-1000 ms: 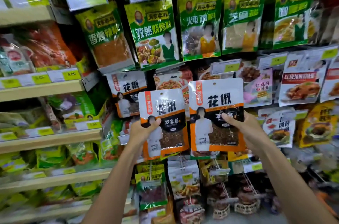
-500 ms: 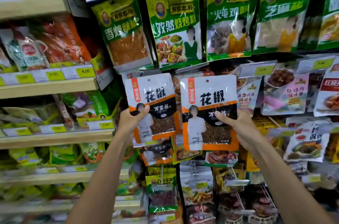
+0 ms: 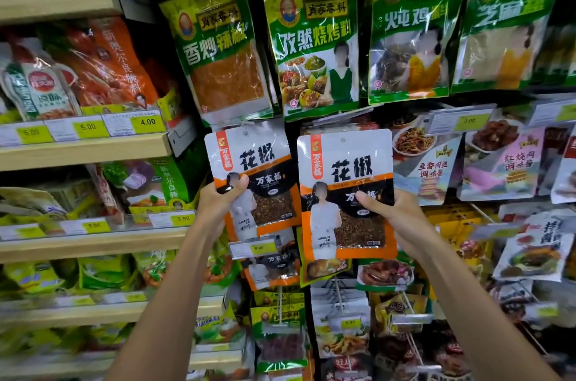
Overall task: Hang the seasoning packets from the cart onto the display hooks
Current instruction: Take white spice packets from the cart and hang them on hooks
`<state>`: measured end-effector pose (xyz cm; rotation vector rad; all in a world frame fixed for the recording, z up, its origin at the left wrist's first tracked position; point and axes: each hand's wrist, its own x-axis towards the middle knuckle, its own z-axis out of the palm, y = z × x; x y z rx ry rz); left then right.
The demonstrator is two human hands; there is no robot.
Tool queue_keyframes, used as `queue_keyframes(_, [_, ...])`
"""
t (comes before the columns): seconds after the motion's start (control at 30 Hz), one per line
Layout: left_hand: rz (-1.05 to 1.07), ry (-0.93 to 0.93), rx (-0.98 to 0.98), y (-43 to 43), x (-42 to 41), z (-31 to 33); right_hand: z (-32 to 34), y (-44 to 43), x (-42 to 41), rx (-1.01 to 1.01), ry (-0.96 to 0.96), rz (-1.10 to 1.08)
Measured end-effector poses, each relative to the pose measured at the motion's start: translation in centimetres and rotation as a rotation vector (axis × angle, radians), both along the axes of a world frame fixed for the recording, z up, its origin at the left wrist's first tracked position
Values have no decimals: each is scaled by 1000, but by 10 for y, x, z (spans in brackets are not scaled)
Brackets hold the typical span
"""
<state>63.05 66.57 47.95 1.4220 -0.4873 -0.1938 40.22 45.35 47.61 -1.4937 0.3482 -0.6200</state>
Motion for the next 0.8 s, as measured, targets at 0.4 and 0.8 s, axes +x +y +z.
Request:
queue_keyframes(0.4, [141,-1,67,-25,24,7,-3,8,25,14,13,14])
queue_keyframes(0.8, [301,-117,331,-35,16,11,-8,17,35,7,20,61])
